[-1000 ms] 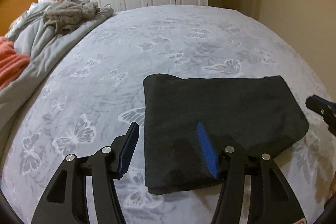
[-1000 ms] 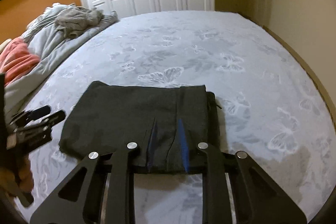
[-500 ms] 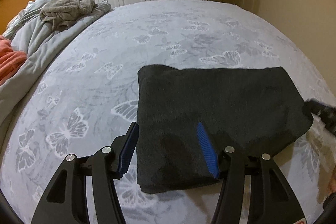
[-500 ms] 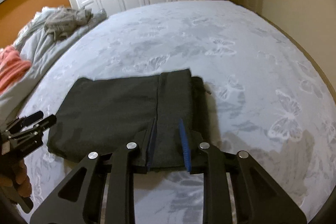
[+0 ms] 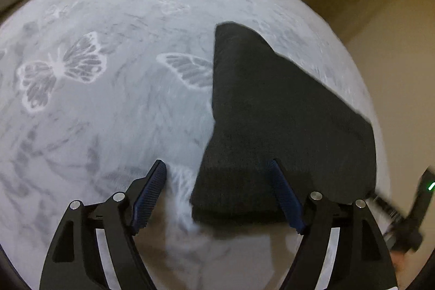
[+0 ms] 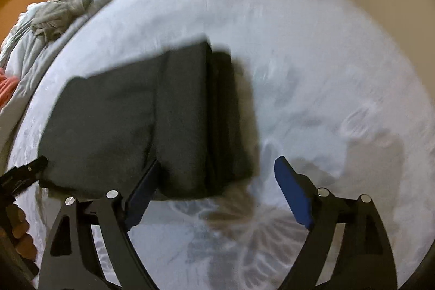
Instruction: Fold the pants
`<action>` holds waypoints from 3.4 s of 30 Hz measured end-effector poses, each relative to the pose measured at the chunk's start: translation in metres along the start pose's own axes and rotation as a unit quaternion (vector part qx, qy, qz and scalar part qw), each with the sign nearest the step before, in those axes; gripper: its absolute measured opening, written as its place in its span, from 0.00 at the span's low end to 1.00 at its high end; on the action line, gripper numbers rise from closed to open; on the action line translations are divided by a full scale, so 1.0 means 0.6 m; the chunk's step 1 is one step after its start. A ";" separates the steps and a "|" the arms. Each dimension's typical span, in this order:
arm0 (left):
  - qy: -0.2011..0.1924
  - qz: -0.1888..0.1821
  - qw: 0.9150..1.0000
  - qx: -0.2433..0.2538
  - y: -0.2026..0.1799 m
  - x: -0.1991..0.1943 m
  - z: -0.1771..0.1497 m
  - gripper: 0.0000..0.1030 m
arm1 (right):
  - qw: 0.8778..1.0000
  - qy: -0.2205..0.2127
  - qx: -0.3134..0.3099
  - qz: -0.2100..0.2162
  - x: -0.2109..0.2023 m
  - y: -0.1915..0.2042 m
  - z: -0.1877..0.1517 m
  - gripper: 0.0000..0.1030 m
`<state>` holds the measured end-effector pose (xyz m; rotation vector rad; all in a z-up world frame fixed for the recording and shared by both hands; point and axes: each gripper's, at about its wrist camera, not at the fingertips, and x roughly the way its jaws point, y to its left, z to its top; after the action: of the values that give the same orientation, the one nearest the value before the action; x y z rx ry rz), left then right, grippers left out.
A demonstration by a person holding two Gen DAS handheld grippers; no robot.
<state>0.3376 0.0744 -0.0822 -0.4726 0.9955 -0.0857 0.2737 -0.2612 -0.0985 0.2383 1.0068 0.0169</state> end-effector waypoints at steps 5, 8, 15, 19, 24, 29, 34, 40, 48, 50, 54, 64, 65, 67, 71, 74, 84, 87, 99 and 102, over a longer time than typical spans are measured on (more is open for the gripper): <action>0.014 -0.031 0.998 0.043 -0.049 -0.016 0.040 0.08 | 0.995 -0.026 0.015 0.092 -0.050 0.017 0.021 0.27; 0.002 -0.060 0.997 0.051 -0.053 -0.061 0.061 0.08 | 0.988 -0.049 0.014 0.148 -0.123 0.023 0.025 0.27; 0.016 0.040 0.992 0.120 -0.033 -0.027 -0.006 0.27 | 0.999 -0.021 0.022 0.045 -0.069 -0.048 -0.072 0.55; -0.073 0.085 0.980 0.167 -0.086 -0.093 -0.023 0.30 | 0.996 -0.090 -0.023 0.001 -0.157 0.002 -0.060 0.14; -0.079 0.101 0.966 0.224 -0.146 -0.075 -0.051 0.33 | 0.994 -0.065 -0.080 -0.017 -0.109 0.055 -0.049 0.05; -0.044 0.118 0.970 0.209 -0.114 -0.026 -0.054 0.33 | 0.997 -0.068 -0.039 -0.009 -0.101 0.033 -0.044 0.07; -0.049 0.119 0.967 0.221 -0.119 -0.032 -0.061 0.33 | 0.994 -0.023 -0.090 -0.060 -0.037 0.052 -0.052 0.07; -0.060 0.120 0.965 0.227 -0.118 -0.054 -0.066 0.34 | 0.993 -0.078 -0.084 -0.028 -0.103 0.062 -0.058 0.11; -0.042 0.134 0.961 0.237 -0.104 -0.051 -0.078 0.42 | 0.997 -0.040 -0.059 -0.035 -0.096 0.038 -0.069 0.24; -0.064 0.136 0.958 0.244 -0.113 -0.076 -0.081 0.42 | 0.997 -0.054 -0.057 -0.027 -0.130 0.039 -0.068 0.24; -0.085 0.130 0.955 0.253 -0.129 -0.123 -0.099 0.42 | 0.996 -0.074 -0.043 -0.016 -0.171 0.039 -0.074 0.25; -0.125 0.127 0.957 0.227 -0.115 -0.229 -0.176 0.70 | 0.993 -0.103 -0.027 -0.043 -0.227 0.043 -0.163 0.63; -0.134 0.125 0.955 0.234 -0.112 -0.242 -0.192 0.73 | 0.993 -0.103 -0.034 -0.047 -0.232 0.049 -0.182 0.69; -0.154 0.125 0.952 0.235 -0.100 -0.260 -0.222 0.82 | 0.992 -0.112 -0.040 -0.042 -0.238 0.057 -0.215 0.85; -0.188 0.115 0.946 0.238 -0.081 -0.266 -0.266 0.83 | 0.987 -0.140 -0.059 -0.044 -0.229 0.077 -0.276 0.90; -0.203 0.125 0.941 0.240 -0.071 -0.251 -0.286 0.83 | 0.985 -0.145 -0.074 -0.050 -0.209 0.083 -0.306 0.90; -0.181 0.123 0.949 0.228 -0.049 -0.203 -0.294 0.83 | 0.987 -0.144 0.004 -0.070 -0.178 0.026 -0.318 0.91; -0.165 0.134 0.949 0.235 -0.053 -0.189 -0.294 0.83 | 0.990 -0.123 0.010 -0.075 -0.161 0.025 -0.313 0.91; -0.145 0.144 0.950 0.234 -0.055 -0.173 -0.291 0.83 | 0.985 -0.134 -0.047 -0.100 -0.161 0.063 -0.323 0.91; -0.144 0.145 0.952 0.226 -0.050 -0.174 -0.290 0.83 | 0.984 -0.136 -0.047 -0.102 -0.161 0.064 -0.323 0.91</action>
<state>0.1415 0.0171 -0.0661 0.0846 0.7179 0.0210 0.0632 -0.1990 -0.1087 0.0488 0.7522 -0.1502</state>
